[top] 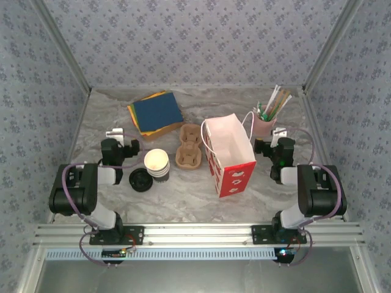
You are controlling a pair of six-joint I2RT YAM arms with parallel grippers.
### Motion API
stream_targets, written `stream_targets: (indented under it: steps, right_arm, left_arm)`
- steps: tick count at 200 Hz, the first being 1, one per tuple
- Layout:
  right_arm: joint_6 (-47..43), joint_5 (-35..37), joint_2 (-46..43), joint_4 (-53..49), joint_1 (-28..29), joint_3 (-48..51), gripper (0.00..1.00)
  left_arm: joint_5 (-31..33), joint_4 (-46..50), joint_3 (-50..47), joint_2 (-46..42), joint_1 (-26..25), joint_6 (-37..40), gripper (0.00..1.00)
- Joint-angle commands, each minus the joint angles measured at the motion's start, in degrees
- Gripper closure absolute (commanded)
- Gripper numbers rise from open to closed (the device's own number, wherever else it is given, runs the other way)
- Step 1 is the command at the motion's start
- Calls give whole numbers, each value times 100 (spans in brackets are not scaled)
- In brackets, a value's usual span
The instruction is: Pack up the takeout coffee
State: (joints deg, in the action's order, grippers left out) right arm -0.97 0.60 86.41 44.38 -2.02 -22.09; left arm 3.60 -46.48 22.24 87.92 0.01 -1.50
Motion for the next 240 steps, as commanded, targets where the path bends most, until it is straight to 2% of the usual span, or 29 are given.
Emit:
stream_targets:
  steps: [1, 240]
  right_arm:
    - [-81, -60, 59, -52, -43, -113, 0]
    - [-85, -60, 43, -52, -43, -116, 0]
  left_arm:
    - [-153, -37, 131, 0, 43, 82, 0]
    - [-139, 20, 173, 3, 101, -2, 0]
